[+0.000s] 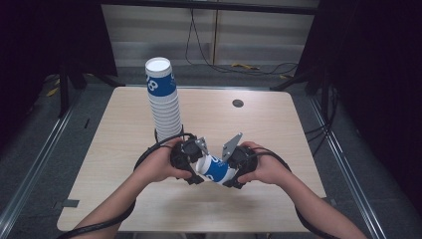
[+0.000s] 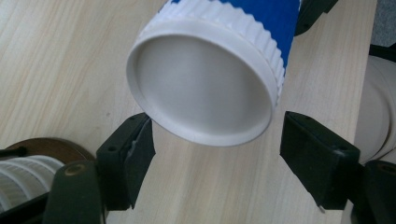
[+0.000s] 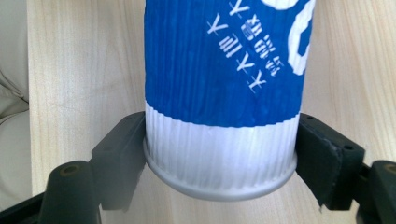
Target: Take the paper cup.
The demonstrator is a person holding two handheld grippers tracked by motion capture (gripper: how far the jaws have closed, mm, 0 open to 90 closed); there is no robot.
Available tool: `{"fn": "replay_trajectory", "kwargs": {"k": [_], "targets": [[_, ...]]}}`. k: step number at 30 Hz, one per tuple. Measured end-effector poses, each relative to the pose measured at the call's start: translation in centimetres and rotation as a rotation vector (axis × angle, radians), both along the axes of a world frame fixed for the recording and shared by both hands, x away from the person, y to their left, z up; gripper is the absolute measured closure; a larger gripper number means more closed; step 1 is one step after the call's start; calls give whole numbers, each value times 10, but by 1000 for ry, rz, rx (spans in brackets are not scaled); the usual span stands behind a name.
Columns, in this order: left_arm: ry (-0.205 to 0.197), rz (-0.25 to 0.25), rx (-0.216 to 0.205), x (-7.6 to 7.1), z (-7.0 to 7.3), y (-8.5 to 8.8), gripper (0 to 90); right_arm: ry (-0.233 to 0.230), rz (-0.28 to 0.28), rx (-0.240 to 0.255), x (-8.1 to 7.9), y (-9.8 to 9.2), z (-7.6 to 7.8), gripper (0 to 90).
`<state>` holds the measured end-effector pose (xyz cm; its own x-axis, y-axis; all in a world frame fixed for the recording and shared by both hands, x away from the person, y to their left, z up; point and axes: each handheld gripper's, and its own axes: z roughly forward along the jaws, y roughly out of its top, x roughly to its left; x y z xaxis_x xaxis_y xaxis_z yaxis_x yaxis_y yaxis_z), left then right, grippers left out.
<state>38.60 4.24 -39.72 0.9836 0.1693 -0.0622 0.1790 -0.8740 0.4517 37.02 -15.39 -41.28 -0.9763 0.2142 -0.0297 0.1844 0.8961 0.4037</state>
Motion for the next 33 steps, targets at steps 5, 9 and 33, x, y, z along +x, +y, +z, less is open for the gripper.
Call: {"fn": "replay_trajectory", "kwargs": {"k": [5, 9, 33], "targets": [[5, 2, 9, 0, -1, -2, 271, 3, 8, -1, 0, 1, -1, 229], [-2, -14, 14, 1, -1, -4, 273, 2, 14, -8, -1, 2, -1, 227], [-9, 4, -13, 2, -8, -3, 278, -3, 22, 17, -2, 0, 3, 214]]}}
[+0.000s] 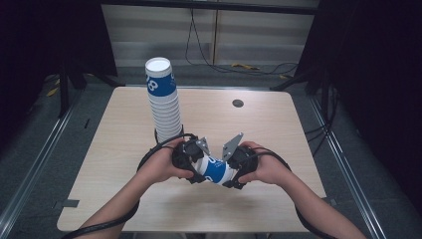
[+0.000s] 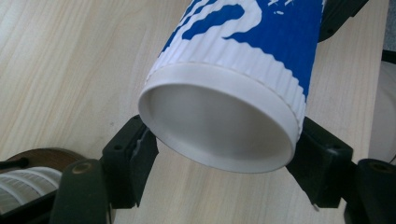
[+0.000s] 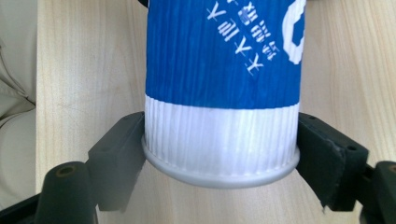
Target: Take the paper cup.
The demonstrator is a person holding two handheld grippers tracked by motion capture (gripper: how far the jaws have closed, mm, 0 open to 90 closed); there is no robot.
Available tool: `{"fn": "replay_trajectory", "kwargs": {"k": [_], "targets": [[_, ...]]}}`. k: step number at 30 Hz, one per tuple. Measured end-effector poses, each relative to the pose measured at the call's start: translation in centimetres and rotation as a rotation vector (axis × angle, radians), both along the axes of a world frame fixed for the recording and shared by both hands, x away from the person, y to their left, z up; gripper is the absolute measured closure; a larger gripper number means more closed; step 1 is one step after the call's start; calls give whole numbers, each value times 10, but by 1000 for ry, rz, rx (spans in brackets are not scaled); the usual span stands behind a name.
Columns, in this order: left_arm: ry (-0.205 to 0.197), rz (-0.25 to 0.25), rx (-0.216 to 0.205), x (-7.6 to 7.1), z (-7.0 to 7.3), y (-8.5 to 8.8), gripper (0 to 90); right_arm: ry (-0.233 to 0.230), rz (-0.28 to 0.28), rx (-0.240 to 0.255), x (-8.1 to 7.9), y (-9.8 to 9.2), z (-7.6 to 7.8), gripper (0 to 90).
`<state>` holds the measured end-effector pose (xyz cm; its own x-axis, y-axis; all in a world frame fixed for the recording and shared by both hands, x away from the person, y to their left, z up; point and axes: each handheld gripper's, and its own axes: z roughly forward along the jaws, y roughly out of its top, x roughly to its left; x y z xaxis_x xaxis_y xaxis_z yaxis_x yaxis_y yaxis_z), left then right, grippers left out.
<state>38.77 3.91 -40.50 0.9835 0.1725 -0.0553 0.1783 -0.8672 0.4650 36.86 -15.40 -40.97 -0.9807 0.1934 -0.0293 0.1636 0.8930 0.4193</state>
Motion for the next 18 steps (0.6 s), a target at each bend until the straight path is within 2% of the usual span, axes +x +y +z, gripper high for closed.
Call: {"fn": "replay_trajectory", "kwargs": {"k": [5, 8, 14, 15, 18], "targets": [[-4, -6, 3, 0, -3, 0, 262, -5, 9, 2, 0, 2, 0, 208], [-11, 1, 1, 0, -4, 0, 255, -11, 18, 21, 1, 2, 2, 208], [-8, -1, 8, -2, -7, 1, 264, -11, 32, 8, 0, 4, 3, 210], [-19, -15, 9, -1, -6, 1, 268, -16, 39, 6, 0, 4, 3, 210], [-16, -22, 24, -1, -6, 2, 279, -22, 44, 13, 1, 5, 3, 209]]}}
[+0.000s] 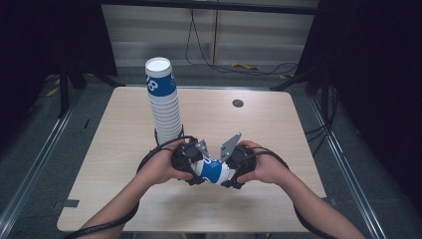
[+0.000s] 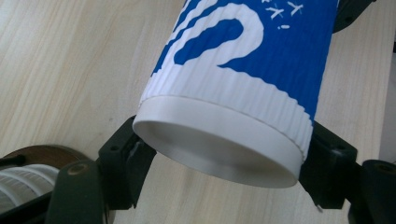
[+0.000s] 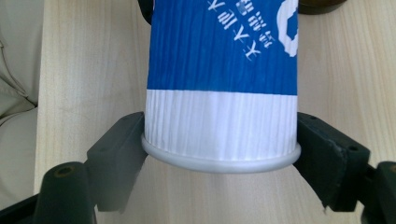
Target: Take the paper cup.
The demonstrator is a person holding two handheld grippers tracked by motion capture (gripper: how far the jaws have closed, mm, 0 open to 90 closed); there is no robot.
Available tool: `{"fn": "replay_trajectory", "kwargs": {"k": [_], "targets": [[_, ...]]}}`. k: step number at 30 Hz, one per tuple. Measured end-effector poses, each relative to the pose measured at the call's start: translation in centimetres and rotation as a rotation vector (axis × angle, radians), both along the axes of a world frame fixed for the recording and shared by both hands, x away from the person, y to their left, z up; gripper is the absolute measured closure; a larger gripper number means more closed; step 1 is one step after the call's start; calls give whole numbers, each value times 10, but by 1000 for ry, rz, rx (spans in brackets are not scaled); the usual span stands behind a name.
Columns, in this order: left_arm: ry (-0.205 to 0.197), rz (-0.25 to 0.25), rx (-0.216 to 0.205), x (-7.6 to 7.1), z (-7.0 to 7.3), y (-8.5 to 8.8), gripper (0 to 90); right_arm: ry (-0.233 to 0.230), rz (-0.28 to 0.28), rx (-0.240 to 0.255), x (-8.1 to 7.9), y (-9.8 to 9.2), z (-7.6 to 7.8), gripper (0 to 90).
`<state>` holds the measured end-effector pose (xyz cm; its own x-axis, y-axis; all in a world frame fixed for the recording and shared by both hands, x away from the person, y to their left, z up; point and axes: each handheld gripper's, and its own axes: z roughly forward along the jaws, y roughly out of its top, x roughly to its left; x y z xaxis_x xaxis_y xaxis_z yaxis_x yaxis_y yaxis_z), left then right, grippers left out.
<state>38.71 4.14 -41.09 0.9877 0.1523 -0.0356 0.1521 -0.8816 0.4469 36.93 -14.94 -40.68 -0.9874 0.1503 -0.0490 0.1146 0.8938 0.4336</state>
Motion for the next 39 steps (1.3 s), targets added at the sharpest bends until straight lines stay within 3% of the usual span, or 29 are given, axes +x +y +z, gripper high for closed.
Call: {"fn": "replay_trajectory", "kwargs": {"k": [8, 11, 14, 16, 20, 24, 30, 37, 39], "targets": [[-1, 0, 19, 0, 0, 1, 285, -10, 8, 0, -1, 2, 2, 205], [-30, -10, 37, -3, 0, -2, 280, -6, 6, 1, -1, 2, 1, 201], [-30, -8, 45, -6, 0, -5, 240, -5, 14, -3, 0, 2, 0, 196], [-31, -8, 45, -4, -2, -4, 288, -7, 15, -7, -1, 2, -2, 192], [-11, 1, 62, -3, -6, -1, 291, -20, 31, 21, 0, 3, 1, 192], [-20, 0, 75, -4, -9, -1, 294, -28, 36, 22, 0, 4, 5, 191], [4, 28, 64, -4, -9, 3, 306, -33, 21, 59, 0, 2, 7, 178], [4, 39, 34, -2, -3, 6, 309, -16, -29, 131, 4, -2, 4, 155], [5, 36, 23, -1, -3, 8, 309, -16, -34, 132, 4, -2, 4, 153]]}}
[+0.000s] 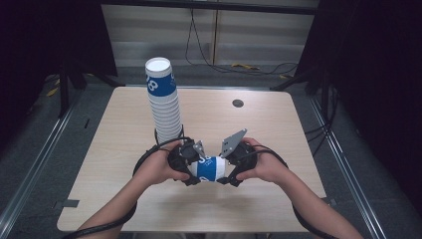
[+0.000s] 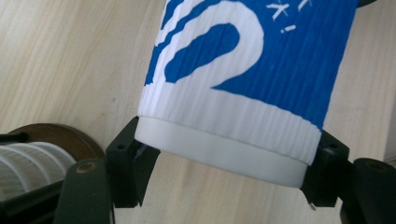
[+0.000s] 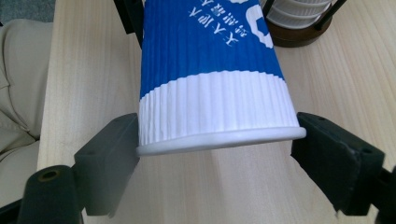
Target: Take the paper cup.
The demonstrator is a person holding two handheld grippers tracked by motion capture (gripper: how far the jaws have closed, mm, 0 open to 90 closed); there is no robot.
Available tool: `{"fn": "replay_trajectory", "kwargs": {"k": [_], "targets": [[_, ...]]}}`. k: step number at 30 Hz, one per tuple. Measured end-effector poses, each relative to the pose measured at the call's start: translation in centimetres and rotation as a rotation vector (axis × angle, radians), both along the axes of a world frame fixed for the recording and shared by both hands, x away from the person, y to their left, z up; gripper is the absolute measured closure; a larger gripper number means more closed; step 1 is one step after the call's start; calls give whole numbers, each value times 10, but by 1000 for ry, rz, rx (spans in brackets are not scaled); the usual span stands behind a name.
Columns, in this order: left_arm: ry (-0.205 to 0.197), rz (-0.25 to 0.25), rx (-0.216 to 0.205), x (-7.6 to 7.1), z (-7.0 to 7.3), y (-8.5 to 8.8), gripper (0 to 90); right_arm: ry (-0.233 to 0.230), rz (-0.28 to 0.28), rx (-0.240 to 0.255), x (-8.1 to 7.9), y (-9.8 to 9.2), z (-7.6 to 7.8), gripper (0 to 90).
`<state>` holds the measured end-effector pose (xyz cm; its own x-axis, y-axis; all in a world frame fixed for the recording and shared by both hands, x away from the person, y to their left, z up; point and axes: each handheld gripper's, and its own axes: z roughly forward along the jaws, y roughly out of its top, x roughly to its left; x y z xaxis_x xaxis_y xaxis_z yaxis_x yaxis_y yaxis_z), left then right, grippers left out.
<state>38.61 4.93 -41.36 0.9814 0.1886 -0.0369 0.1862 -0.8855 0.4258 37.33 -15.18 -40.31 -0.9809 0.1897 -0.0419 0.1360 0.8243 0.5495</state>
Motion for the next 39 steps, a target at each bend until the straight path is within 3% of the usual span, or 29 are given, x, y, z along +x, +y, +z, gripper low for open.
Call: {"fn": "replay_trajectory", "kwargs": {"k": [17, 27, 39], "targets": [[10, 11, -31, 3, 6, 9, 309, 10, -55, 46, -1, -9, -4, 139], [13, 30, -37, 3, 8, 17, 309, 23, -97, 176, -3, -27, -9, 132], [38, 65, -83, 4, 4, 25, 308, 37, -126, 266, -9, -36, -17, 132]]}}
